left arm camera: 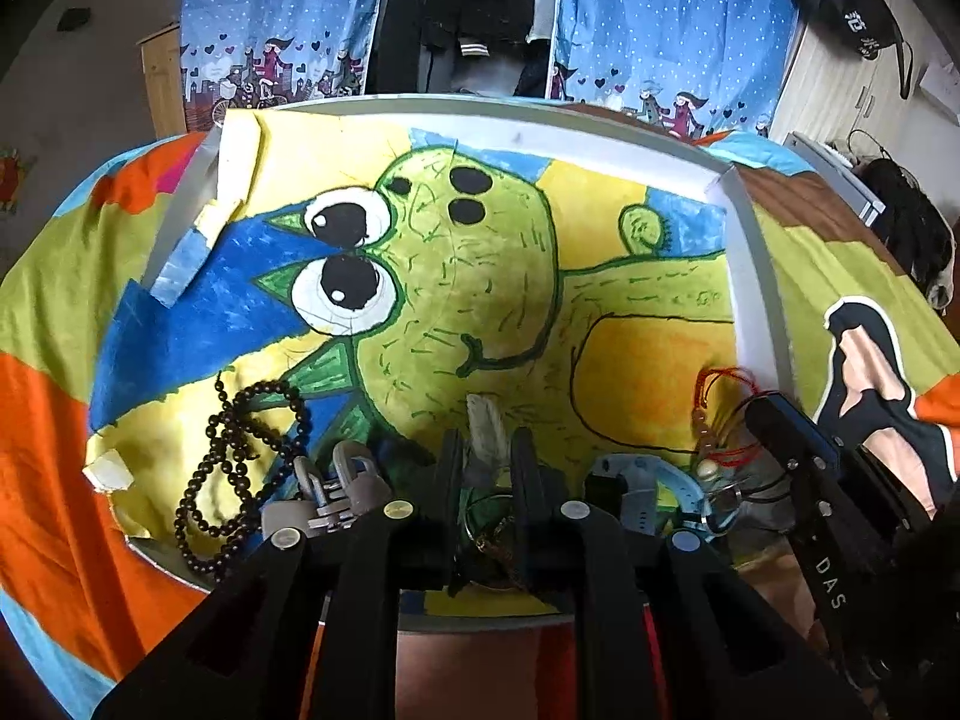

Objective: Organize jewelry
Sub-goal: 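Open both tools over the tray and withdraw them from it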

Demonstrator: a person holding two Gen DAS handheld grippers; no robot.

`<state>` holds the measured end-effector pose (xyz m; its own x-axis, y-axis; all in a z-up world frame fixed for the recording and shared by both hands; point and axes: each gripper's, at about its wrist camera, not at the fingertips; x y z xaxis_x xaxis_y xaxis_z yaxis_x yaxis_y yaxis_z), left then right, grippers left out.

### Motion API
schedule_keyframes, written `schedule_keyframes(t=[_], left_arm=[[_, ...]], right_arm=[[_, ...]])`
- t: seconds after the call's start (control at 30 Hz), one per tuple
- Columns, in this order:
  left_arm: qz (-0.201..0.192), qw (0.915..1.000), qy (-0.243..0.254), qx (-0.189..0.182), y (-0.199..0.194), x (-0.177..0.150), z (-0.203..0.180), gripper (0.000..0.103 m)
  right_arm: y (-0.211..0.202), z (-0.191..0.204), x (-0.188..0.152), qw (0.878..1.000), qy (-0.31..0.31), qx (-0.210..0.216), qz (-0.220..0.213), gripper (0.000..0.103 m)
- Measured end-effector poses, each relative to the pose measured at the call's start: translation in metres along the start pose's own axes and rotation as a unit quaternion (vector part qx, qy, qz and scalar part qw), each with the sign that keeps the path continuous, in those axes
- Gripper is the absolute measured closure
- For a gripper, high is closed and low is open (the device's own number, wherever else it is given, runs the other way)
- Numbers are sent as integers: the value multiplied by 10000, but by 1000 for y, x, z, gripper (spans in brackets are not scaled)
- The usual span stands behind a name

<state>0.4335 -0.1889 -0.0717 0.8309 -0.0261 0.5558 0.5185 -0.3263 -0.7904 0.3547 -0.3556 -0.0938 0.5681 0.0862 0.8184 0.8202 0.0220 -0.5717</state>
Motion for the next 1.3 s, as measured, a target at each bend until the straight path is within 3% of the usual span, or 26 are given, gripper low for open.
schedule_keyframes(t=[0.13, 0.33, 0.47, 0.57, 0.6, 0.67, 0.8, 1.03, 1.3], left_arm=[[-200, 9998, -88, -31, -18, 0, -2, 58], [-678, 9971, -349, -24, -59, -7, 0, 37], [-1122, 9927, -450, -26, -94, -18, 3, 22], [-1394, 9891, -481, -5, -120, -29, 5, 8], [-1459, 9881, -495, 6, -126, -32, 5, 2], [-1689, 9842, -539, 8, -147, -42, 7, 2], [-1908, 9797, -614, 61, -177, -59, 14, 2], [-2258, 9727, -527, 124, -225, -94, 27, 2], [-2523, 9665, -412, 240, -268, -140, 41, 2]], right_arm=[[-12, -3, 3, 9999, 2, -45, -137, 78], [-41, -10, 9, 9988, 173, -49, -451, 59], [-75, -11, 14, 9960, 304, 55, -841, 25], [-101, -8, 15, 9937, 313, 96, -1071, 21], [-108, -6, 16, 9932, 305, 99, -1121, 14], [-120, -3, 15, 9919, 290, 125, -1234, 5], [-151, 8, 11, 9887, 269, 93, -1471, 1], [-204, 33, -5, 9797, 105, -10, -2004, 0], [-247, 64, -27, 9730, -85, -107, -2303, 0]])
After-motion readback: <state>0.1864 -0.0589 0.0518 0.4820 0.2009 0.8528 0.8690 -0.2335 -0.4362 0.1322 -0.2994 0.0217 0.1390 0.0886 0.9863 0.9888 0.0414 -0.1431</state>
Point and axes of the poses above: each gripper's, at about its wrist camera, not at the fingertips, and y roughly the way its jaws point, z to its left, x to its top, and after that the axes turned 11 degrees about -y, right-handed
